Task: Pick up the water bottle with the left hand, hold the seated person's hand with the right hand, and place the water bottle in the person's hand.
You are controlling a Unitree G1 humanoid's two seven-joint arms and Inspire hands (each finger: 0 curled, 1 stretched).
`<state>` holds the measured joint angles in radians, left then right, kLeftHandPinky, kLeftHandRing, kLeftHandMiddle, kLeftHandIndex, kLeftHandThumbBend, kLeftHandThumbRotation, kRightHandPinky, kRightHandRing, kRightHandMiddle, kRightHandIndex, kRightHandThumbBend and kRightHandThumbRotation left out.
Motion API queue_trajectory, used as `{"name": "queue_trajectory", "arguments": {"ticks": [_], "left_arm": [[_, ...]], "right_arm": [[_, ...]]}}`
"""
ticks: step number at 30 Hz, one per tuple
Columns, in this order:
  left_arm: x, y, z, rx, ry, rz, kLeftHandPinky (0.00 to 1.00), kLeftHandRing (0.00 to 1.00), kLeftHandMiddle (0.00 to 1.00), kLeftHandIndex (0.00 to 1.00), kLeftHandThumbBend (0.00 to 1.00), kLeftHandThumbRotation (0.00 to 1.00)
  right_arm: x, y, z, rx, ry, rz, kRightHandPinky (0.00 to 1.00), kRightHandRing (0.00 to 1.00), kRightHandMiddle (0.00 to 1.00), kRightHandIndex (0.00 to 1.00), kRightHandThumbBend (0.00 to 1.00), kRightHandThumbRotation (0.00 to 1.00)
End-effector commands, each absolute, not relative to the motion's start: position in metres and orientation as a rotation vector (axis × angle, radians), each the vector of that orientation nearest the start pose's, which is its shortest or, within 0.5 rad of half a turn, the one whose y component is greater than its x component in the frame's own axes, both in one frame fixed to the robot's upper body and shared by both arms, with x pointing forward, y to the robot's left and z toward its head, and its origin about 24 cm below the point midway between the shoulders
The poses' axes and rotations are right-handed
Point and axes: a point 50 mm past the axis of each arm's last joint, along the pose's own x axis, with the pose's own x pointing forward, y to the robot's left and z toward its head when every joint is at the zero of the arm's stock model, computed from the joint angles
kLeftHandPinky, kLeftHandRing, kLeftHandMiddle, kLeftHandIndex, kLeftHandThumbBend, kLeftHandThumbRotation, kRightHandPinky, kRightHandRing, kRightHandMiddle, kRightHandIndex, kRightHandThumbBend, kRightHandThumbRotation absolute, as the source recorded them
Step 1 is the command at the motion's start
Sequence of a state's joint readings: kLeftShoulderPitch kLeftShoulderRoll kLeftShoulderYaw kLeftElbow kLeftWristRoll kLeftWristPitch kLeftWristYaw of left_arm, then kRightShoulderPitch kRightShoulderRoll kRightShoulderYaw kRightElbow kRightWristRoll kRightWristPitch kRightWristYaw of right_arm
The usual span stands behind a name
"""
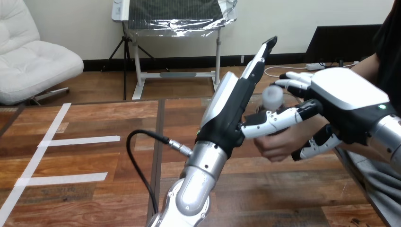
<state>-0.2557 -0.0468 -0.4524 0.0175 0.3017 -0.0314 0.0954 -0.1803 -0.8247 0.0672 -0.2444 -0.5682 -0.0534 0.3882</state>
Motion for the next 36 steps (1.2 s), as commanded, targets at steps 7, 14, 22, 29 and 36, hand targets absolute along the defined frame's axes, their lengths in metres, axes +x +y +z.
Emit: {"name": "queue_trajectory", "arguments": {"ticks": [7, 14, 22, 29, 36], "left_arm": [[0.249, 0.022, 0.117, 0.098, -0.436, -0.315, 0.83, 0.89, 0.91, 0.91, 0.65, 0.5], [0.237, 0.03, 0.113, 0.042, -0.454, -0.277, 0.78, 0.85, 0.87, 0.87, 0.59, 0.53], [0.221, 0.042, 0.11, -0.015, -0.463, -0.236, 0.76, 0.84, 0.86, 0.85, 0.5, 0.56], [0.208, 0.054, 0.106, -0.039, -0.485, -0.191, 0.8, 0.84, 0.86, 0.85, 0.47, 0.59], [0.196, 0.066, 0.101, 0.0, -0.525, -0.124, 0.78, 0.82, 0.85, 0.84, 0.44, 0.64]], "right_arm": [[0.254, -0.207, 0.187, -1.335, -0.325, 0.273, 0.8, 0.91, 0.93, 0.88, 0.84, 0.0], [0.243, -0.202, 0.186, -1.201, -0.366, 0.226, 0.77, 0.9, 0.92, 0.88, 0.76, 0.0], [0.232, -0.195, 0.177, -1.055, -0.448, 0.158, 0.76, 0.9, 0.91, 0.88, 0.67, 0.0], [0.224, -0.188, 0.167, -0.951, -0.53, 0.105, 0.75, 0.89, 0.92, 0.88, 0.56, 0.0], [0.217, -0.18, 0.158, -0.83, -0.58, 0.073, 0.77, 0.9, 0.94, 0.87, 0.45, 0.0]]}}
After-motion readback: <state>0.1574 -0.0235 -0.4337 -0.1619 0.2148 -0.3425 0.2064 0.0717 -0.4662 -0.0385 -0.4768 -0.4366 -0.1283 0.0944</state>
